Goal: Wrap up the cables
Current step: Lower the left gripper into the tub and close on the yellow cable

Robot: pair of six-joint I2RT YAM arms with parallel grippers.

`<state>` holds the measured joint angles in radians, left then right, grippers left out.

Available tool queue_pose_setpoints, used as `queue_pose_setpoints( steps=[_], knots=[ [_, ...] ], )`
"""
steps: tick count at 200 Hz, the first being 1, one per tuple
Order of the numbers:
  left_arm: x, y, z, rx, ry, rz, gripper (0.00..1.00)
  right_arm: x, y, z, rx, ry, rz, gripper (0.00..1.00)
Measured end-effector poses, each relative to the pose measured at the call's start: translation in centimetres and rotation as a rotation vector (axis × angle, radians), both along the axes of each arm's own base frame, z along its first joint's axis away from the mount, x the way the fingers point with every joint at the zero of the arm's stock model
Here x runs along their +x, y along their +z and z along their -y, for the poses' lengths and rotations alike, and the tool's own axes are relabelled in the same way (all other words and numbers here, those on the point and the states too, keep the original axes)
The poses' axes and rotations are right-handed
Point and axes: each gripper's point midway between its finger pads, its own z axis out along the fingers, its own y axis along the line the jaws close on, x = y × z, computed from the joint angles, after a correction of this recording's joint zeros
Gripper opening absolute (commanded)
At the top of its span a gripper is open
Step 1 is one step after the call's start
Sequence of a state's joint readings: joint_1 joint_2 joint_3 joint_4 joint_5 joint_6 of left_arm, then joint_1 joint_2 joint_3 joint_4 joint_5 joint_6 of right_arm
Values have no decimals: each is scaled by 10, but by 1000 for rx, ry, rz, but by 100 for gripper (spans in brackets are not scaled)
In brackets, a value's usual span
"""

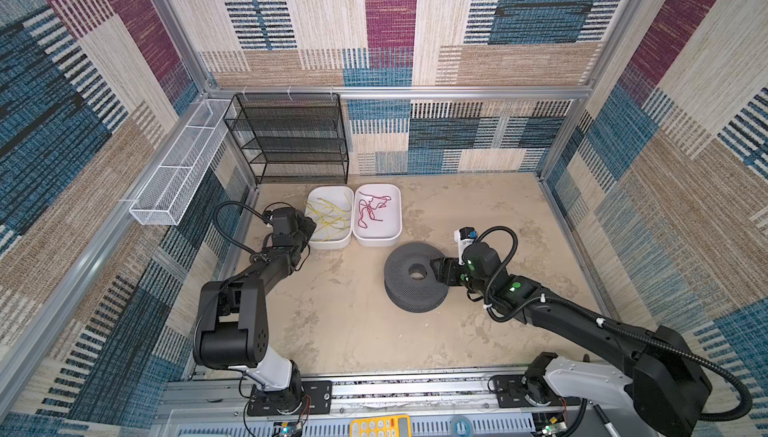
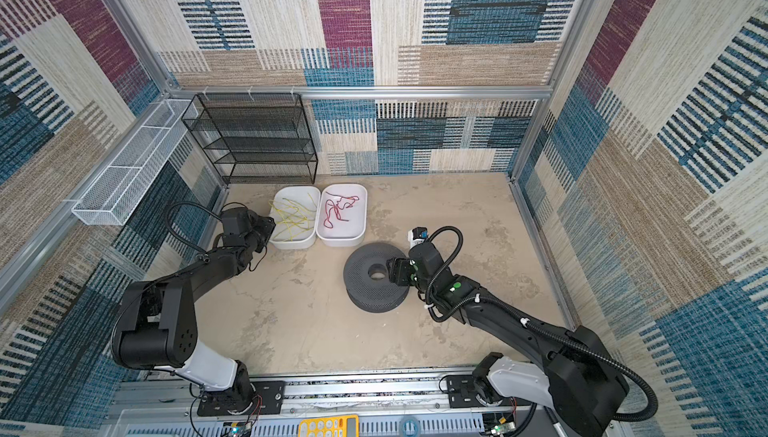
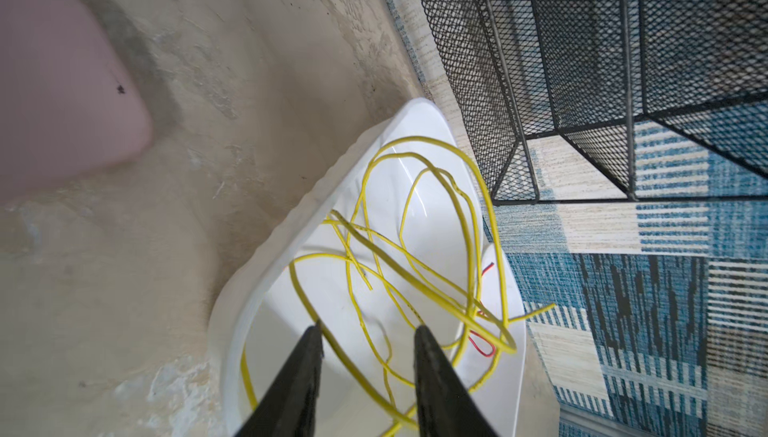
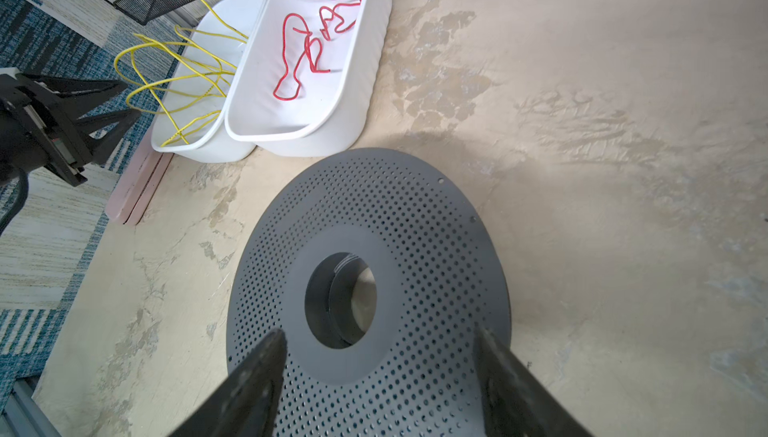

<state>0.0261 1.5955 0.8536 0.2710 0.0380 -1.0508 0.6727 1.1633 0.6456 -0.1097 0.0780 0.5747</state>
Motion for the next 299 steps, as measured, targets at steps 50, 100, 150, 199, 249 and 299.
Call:
queue_pose_setpoints(
  steps=[50,100,150,199,249,299],
  knots=[
    [9,-3,-1,-42,-10,31,11,-2,-3,1,0,-3,-6,73],
    [7,1,-5,-84,1,68,0,-4,-2,3,8,-7,-4,73],
    [5,35,3,-162,-16,157,0,-5,-1,4,11,-8,0,73],
    [-2,83,7,-164,-47,262,26,-5,0,4,13,-8,2,73],
    [-14,44,13,-207,-53,167,43,-4,0,4,15,-8,4,73],
    [-4,14,22,-273,-81,100,48,-4,-4,4,13,-10,-3,73]
  ],
)
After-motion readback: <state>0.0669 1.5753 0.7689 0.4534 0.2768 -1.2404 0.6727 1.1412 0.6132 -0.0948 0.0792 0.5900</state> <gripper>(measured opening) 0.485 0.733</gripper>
